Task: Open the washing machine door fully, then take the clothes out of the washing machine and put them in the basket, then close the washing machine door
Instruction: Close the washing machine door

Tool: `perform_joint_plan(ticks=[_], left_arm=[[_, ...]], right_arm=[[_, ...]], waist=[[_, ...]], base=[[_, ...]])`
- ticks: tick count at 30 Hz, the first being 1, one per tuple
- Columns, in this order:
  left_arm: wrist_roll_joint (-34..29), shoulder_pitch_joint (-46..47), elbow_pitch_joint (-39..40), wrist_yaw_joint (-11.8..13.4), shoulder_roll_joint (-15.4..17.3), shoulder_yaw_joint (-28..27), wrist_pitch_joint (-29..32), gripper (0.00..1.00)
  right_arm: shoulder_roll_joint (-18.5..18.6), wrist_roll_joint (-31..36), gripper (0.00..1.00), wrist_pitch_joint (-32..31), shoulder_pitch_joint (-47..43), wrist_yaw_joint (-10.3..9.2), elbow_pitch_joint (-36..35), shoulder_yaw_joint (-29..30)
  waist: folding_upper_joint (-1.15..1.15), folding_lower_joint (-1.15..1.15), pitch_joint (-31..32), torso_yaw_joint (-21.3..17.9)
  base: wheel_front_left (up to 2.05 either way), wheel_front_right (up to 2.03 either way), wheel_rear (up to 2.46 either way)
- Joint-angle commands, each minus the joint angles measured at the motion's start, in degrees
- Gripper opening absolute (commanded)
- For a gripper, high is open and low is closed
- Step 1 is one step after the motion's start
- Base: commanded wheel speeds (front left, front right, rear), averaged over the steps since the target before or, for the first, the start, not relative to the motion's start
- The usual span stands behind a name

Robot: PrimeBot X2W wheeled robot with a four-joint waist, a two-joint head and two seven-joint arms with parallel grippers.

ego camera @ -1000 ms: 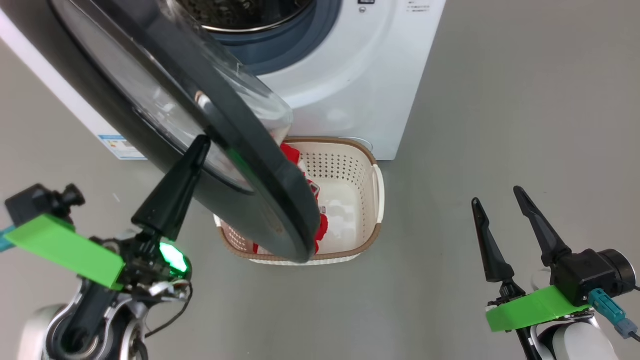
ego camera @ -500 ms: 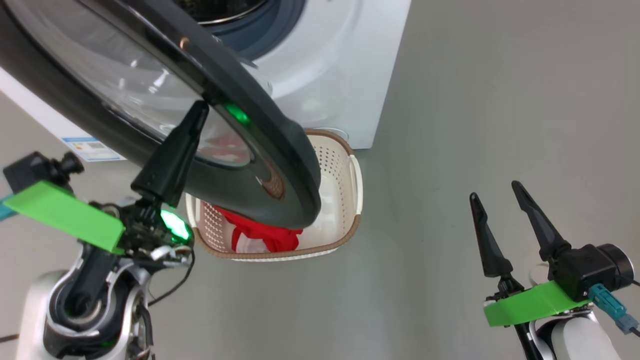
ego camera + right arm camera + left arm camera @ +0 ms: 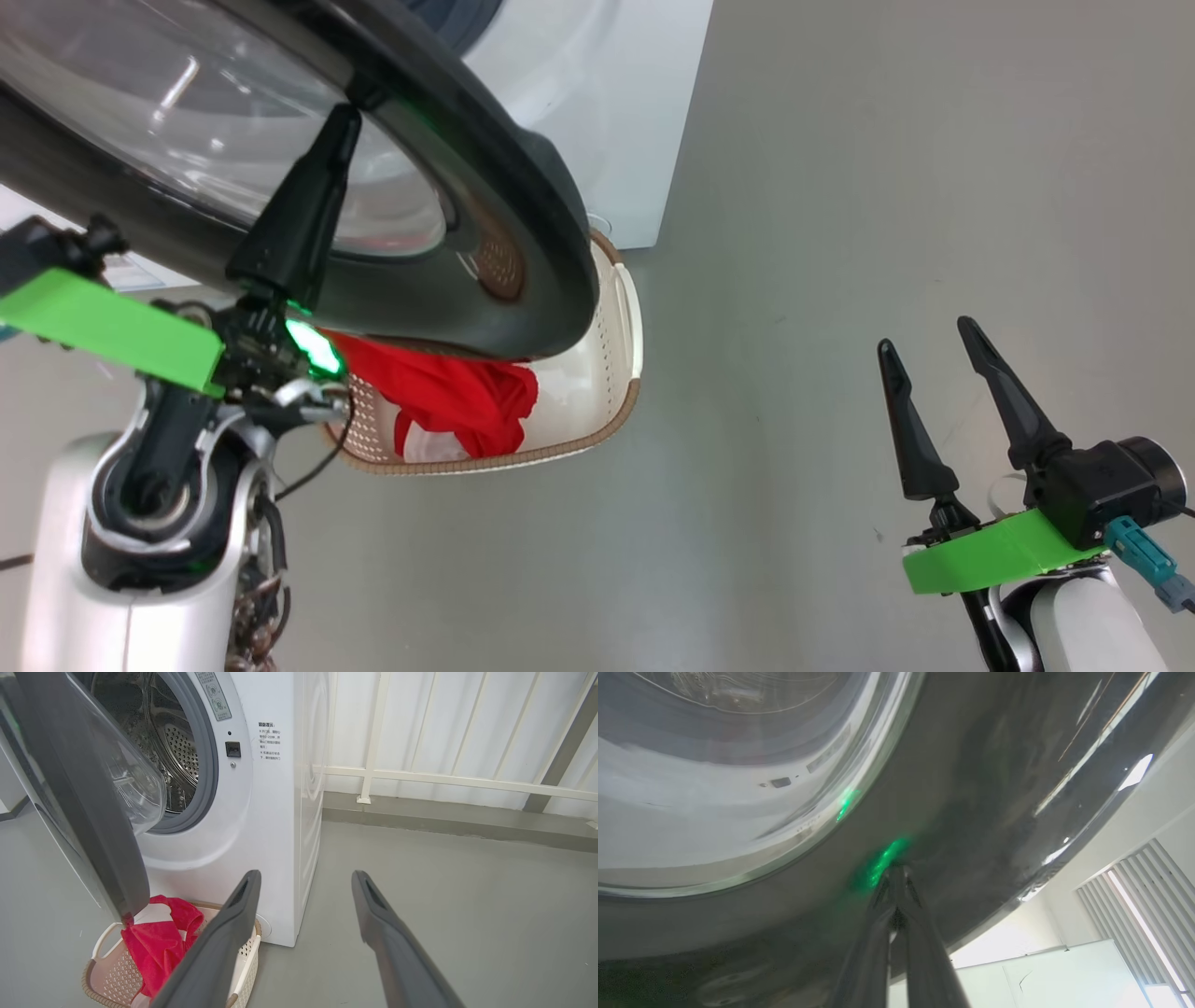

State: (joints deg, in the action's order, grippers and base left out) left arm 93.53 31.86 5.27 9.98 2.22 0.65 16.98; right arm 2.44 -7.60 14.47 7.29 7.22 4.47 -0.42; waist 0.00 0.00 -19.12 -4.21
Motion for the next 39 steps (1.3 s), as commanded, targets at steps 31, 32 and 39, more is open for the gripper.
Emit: perform_joint_plan(ticks=[31, 32, 39], left_arm=[[-0.8, 18.3, -12.7, -5.7, 0.7, 0.3, -4.3, 0.00], [-0.9, 18.9, -13.2, -5.9, 0.7, 0.3, -4.4, 0.00], [-1.5, 22.2, -16.6, -7.5, 0.8, 0.1, -5.0, 0.00]], right_arm=[[0.4, -1.1, 1.00, 0.5, 3.4, 0.26, -2.4, -1.4], [0.4, -1.1, 1.00, 0.5, 3.4, 0.26, -2.4, -1.4], [0.4, -1.1, 1.00, 0.5, 3.8, 0.26, -2.5, -1.3]], waist=[[0.00, 0.00, -6.6, -3.0], [0.00, 0.00, -6.9, -3.1], [0.00, 0.00, -8.0, -3.8]], base=[[0.00, 0.00, 0.00], [0.00, 0.00, 0.00], [0.00, 0.00, 0.00]])
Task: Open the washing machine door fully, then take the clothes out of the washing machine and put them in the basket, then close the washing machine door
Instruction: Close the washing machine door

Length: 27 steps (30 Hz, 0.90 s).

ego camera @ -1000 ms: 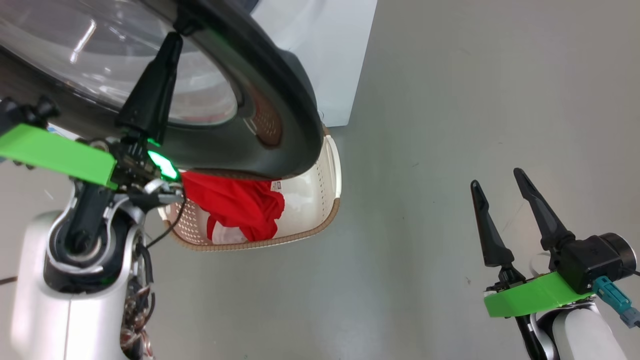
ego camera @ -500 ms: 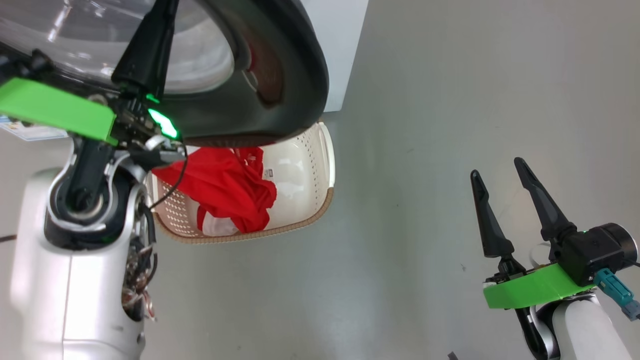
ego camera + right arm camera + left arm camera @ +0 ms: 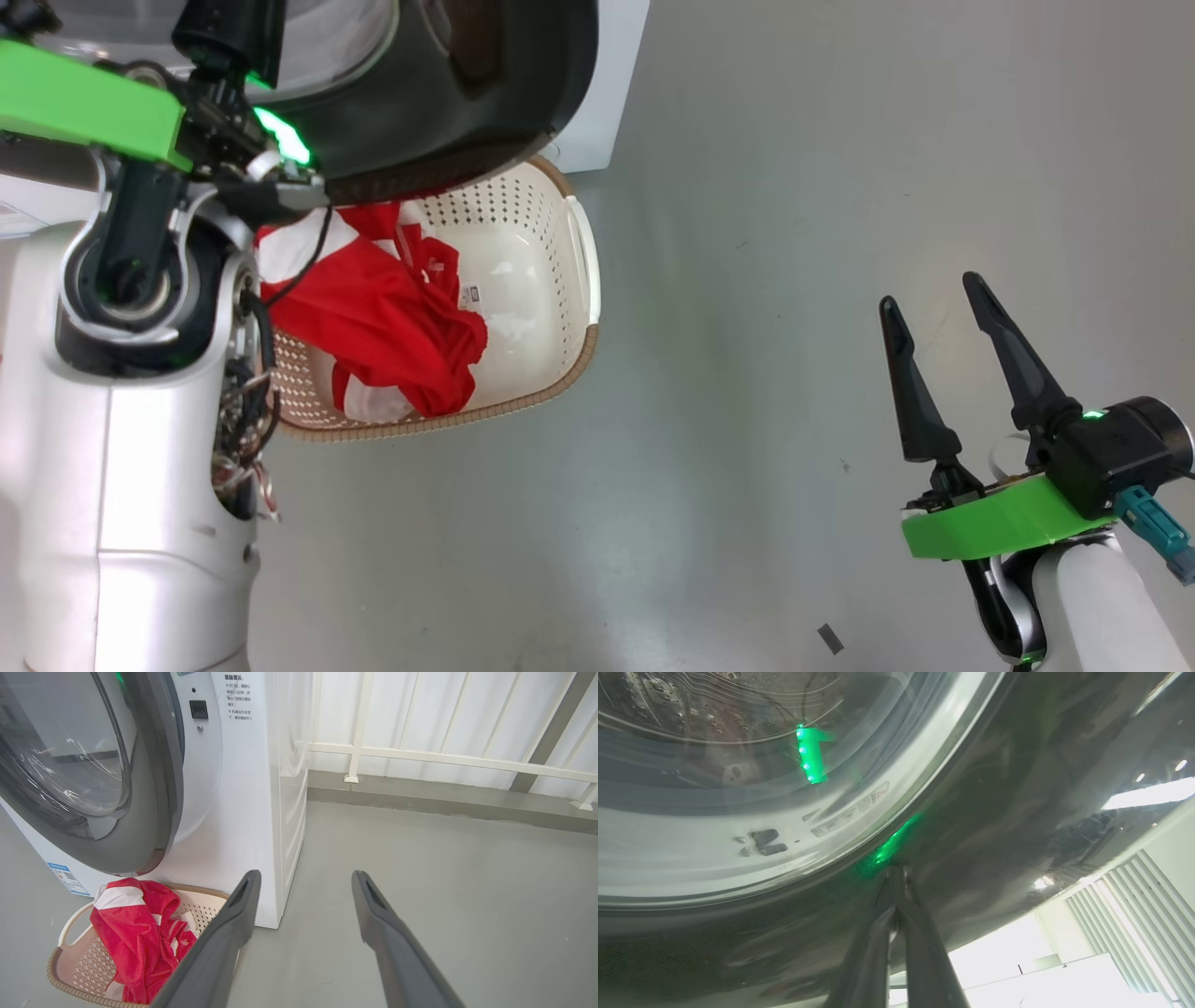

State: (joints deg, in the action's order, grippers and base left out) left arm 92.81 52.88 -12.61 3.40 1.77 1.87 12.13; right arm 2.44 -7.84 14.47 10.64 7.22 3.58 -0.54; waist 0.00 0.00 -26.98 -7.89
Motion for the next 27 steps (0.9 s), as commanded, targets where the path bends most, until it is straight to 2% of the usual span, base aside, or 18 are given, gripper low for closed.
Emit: perform_joint_plan(ticks=[1, 15, 16, 17, 18, 19, 20, 27], left_arm=[[-0.8, 1.4, 0.9, -1.1, 1.2, -1.2, -0.2, 0.00], [-0.2, -0.4, -2.2, -3.1, 1.2, -1.5, -0.3, 0.00], [-0.1, -1.0, -2.1, -3.2, 1.2, -1.7, -0.4, 0.22], [-0.1, -1.0, -2.1, -3.2, 1.2, -1.7, -0.4, 0.22], [-0.1, -1.7, -2.0, -3.2, 1.3, -1.8, -0.3, 0.46], [-0.1, -2.4, -1.9, -3.1, 1.4, -2.0, -0.5, 0.92], [-0.1, -3.2, -1.8, -3.0, 1.4, -2.2, -0.7, 1.00], [-0.1, -9.9, -1.1, -1.8, 2.0, -3.6, -1.6, 1.00]], right_arm=[[0.4, -0.9, 1.00, 0.5, 0.5, 0.26, -1.6, -1.2], [0.4, -0.4, 1.00, 0.5, 0.2, 0.26, -1.0, -1.0], [0.4, -0.4, 1.00, 0.5, 0.2, 0.26, -0.9, -1.0], [0.4, -0.4, 1.00, 0.5, 0.2, 0.26, -0.9, -1.0], [0.4, -0.4, 1.00, 0.5, 0.1, 0.26, -0.8, -1.0], [0.4, -0.4, 1.00, 0.5, 0.0, 0.26, -0.7, -0.9], [0.4, -0.4, 1.00, 0.5, -0.1, 0.26, -0.6, -0.9], [0.4, -0.2, 1.00, 0.5, -0.7, 0.26, 0.0, -0.7]], waist=[[0.00, 0.00, -0.2, -0.2], [0.00, 0.00, 1.9, 1.3], [0.00, 0.00, 2.3, 1.5], [0.00, 0.00, 2.3, 1.5], [0.00, 0.00, 2.7, 1.7], [0.00, 0.00, 3.0, 1.9], [0.00, 0.00, 3.4, 2.2], [0.00, 0.00, 6.5, 4.2]], base=[[0.00, 0.00, 0.00], [0.00, 0.00, 0.00], [0.00, 0.00, 0.00], [0.00, 0.00, 0.00], [0.00, 0.00, 0.00], [0.00, 0.00, 0.00], [0.00, 0.00, 0.00], [0.00, 0.00, 0.00]])
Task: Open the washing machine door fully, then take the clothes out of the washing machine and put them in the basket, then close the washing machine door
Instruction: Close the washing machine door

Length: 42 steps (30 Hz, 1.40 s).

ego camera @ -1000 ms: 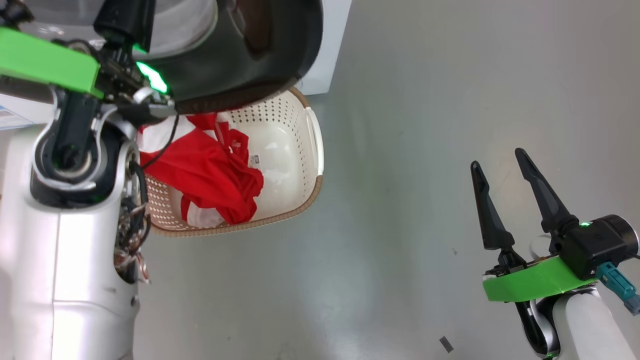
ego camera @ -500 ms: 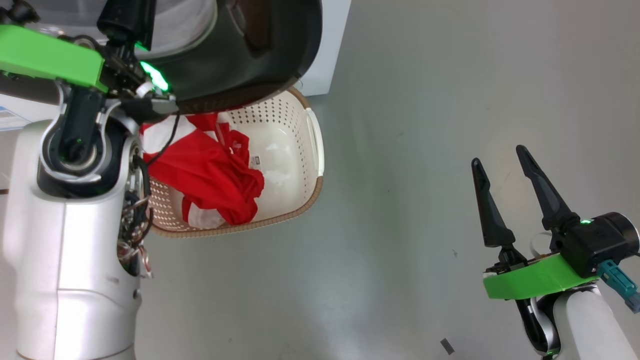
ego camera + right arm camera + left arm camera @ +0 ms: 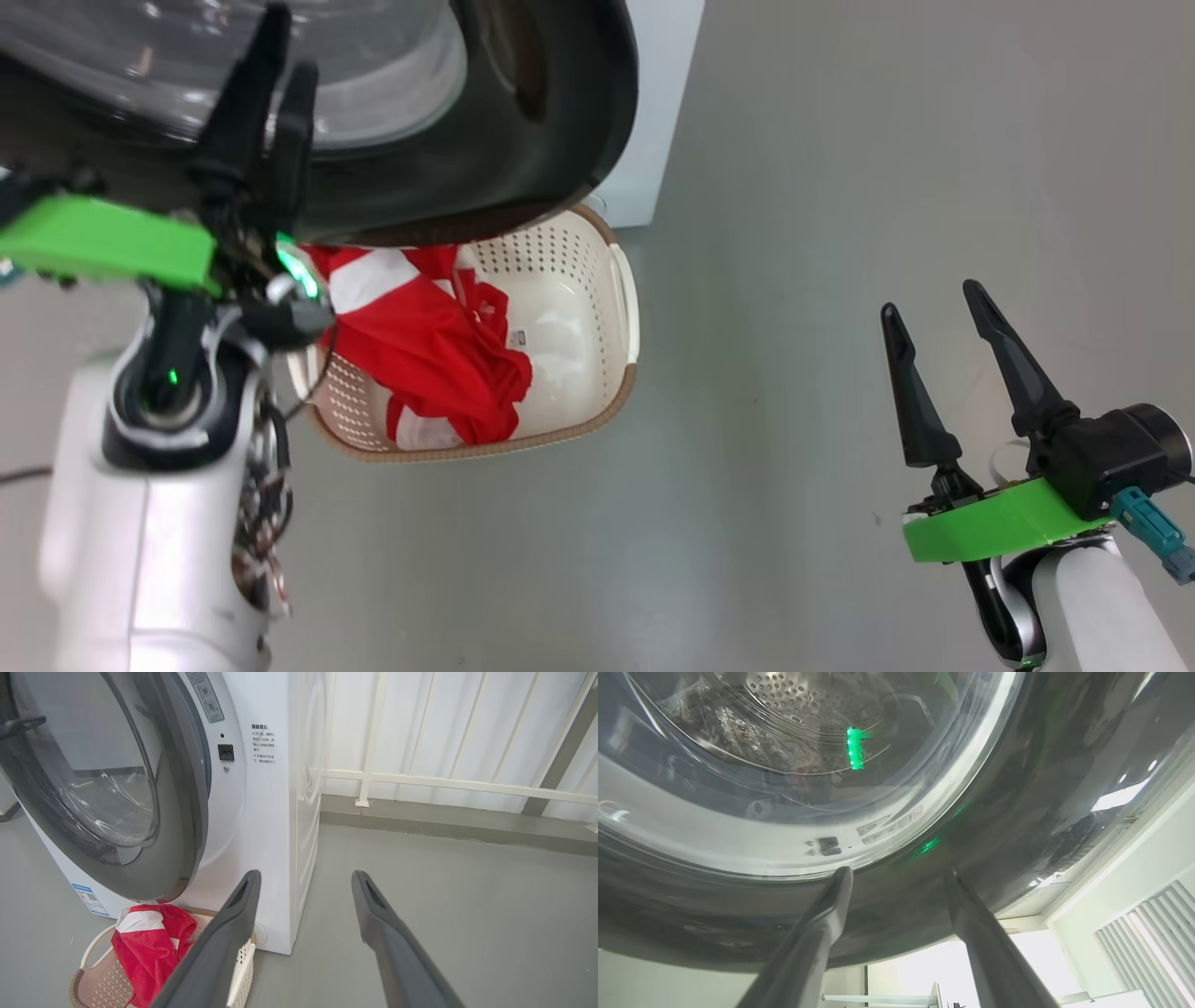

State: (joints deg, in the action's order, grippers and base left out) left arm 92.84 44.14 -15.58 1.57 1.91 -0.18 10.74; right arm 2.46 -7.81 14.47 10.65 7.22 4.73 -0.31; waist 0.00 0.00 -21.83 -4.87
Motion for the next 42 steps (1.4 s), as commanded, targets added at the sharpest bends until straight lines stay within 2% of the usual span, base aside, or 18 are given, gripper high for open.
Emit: perform_joint_plan(ticks=[1, 6, 10, 15, 19, 20, 24, 29, 30, 36, 42], left_arm=[[-0.1, -2.3, 2.2, -0.1, 1.9, -1.6, -0.2, 1.00], [-0.6, -8.5, 4.1, -1.3, 2.0, -2.1, -0.9, 1.00], [-3.7, -13.1, 5.5, -2.5, 3.0, -1.9, -2.9, 1.00], [-13.4, -18.5, 8.3, -5.6, 5.8, 0.3, -8.2, 1.00], [-23.2, -22.5, 10.8, -7.0, 8.5, 2.5, -13.8, 1.00], [-27.4, -24.3, 11.8, -7.3, 9.2, 3.4, -16.7, 1.00], [-37.7, -27.7, 13.1, -7.2, 11.8, 5.7, -21.9, 1.00], [-51.1, -31.6, 14.4, -5.3, 13.8, 6.5, -25.3, 1.00], [-51.1, -31.6, 14.4, -5.3, 13.8, 6.5, -25.3, 1.00], [-61.9, -36.5, 16.2, -4.3, 12.9, 4.6, -25.7, 1.00], [-68.5, -41.6, 18.3, -4.9, 9.5, 1.0, -25.7, 1.00]], right_arm=[[0.4, -0.3, 1.00, 0.5, -0.8, 0.26, -1.0, -0.9], [0.4, -0.5, 1.00, 0.5, -1.5, 0.26, -0.6, -0.3], [0.4, -1.0, 1.00, 0.5, -2.0, 0.26, -0.2, 0.1], [0.4, -1.3, 1.00, 0.5, -2.6, 0.26, 0.5, 0.4], [0.4, -1.3, 1.00, 0.5, -3.1, 0.26, 0.7, 0.6], [0.4, -1.3, 1.00, 0.5, -3.4, 0.26, 0.8, 0.6], [0.4, -1.4, 1.00, 0.5, -4.3, 0.26, 1.0, 0.8], [0.4, -1.3, 1.00, 0.5, -5.6, 0.26, 1.1, 1.2], [0.4, -1.3, 1.00, 0.5, -5.6, 0.26, 1.1, 1.2], [0.4, -1.0, 1.00, 0.5, -7.0, 0.26, 0.7, 1.2], [0.4, -1.1, 1.00, 0.5, -8.9, 0.26, 0.0, 1.4]], waist=[[0.00, 0.00, 1.8, 1.5], [0.00, 0.00, 4.1, 3.4], [0.00, 0.00, 5.9, 4.8], [0.00, 0.00, 8.1, 6.0], [0.00, 0.00, 9.8, 6.3], [0.00, 0.00, 10.7, 6.4], [0.00, 0.00, 12.5, 6.3], [0.00, 0.00, 14.8, 5.8], [0.00, 0.00, 14.8, 5.8], [0.00, 0.00, 16.9, 4.8], [0.00, 0.00, 19.0, 4.1]], base=[[0.00, 0.00, 0.00], [0.00, 0.00, 0.00], [0.00, 0.00, 0.00], [0.00, 0.00, 0.00], [0.00, 0.00, 0.00], [0.00, 0.00, 0.00], [0.00, 0.00, 0.00], [0.00, 0.00, 0.00], [0.00, 0.00, 0.00], [0.00, 0.00, 0.00], [0.00, 0.00, 0.00]])
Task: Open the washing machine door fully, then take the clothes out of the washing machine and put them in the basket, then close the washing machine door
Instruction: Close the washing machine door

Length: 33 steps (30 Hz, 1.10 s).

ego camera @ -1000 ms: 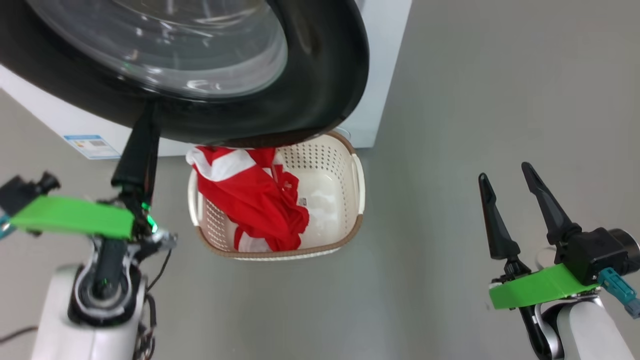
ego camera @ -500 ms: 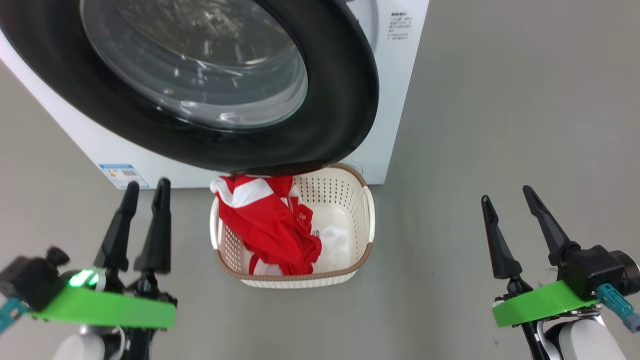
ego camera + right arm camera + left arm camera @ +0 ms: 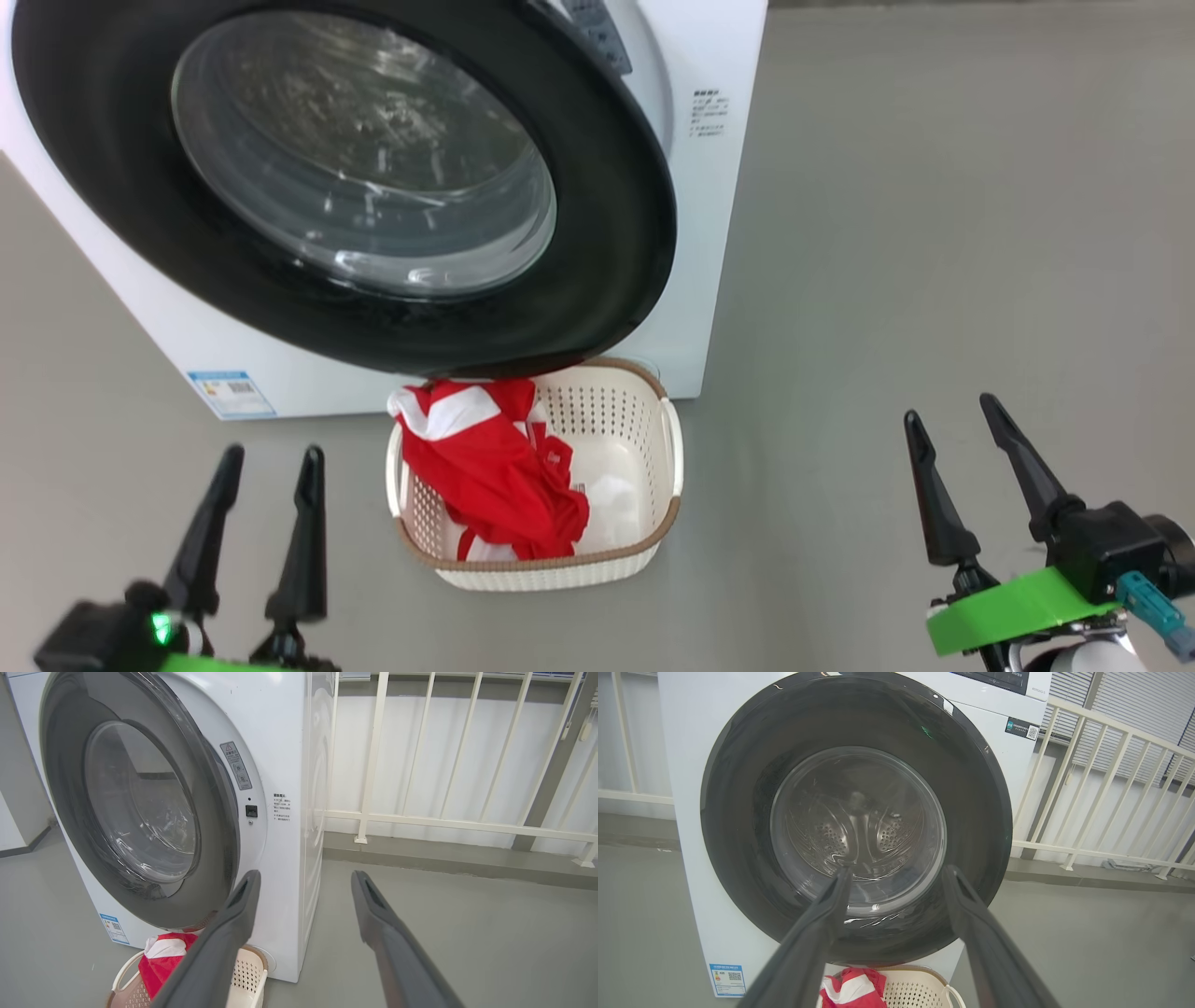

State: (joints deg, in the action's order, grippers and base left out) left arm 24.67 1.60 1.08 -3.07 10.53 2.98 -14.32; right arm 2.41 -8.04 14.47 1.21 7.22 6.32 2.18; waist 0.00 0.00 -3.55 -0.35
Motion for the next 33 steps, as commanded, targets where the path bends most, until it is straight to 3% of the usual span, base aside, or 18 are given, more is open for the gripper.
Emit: perform_joint_plan(ticks=[1, 6, 13, 32, 33], left_arm=[[-1.2, 0.1, 1.8, -0.2, 0.3, -2.7, -0.7, 1.00], [-3.7, -3.6, 2.8, -0.7, -2.8, -5.6, -0.7, 1.00], [-6.3, -5.8, 1.9, -2.2, -4.5, -7.3, -0.7, 1.00], [-10.2, -6.4, 0.0, -3.9, -5.5, -7.2, -0.7, 1.00], [-10.4, -6.3, 0.0, -3.9, -5.5, -7.0, -0.7, 1.00]], right_arm=[[0.5, -0.9, 1.00, 0.5, 0.2, 0.26, -1.6, -1.0], [0.5, -1.5, 1.00, 0.5, -1.7, 0.26, -2.4, -0.9], [0.5, -1.8, 1.00, 0.5, -3.4, 0.26, -3.5, -1.4], [0.5, -1.0, 1.00, 0.5, -3.0, 0.26, -3.5, -1.7], [0.5, -0.9, 0.91, 0.5, -2.7, 0.26, -3.3, -1.7]], waist=[[0.00, 0.00, 1.2, -0.5], [0.00, 0.00, 3.2, -0.9], [0.00, 0.00, 3.9, -1.1], [0.00, 0.00, 3.1, 0.6], [0.00, 0.00, 2.9, 0.9]], base=[[0.00, 0.00, 0.00], [0.00, 0.00, 0.00], [0.00, 0.00, 0.00], [0.00, 0.00, 0.00], [0.00, 0.00, 0.00]])
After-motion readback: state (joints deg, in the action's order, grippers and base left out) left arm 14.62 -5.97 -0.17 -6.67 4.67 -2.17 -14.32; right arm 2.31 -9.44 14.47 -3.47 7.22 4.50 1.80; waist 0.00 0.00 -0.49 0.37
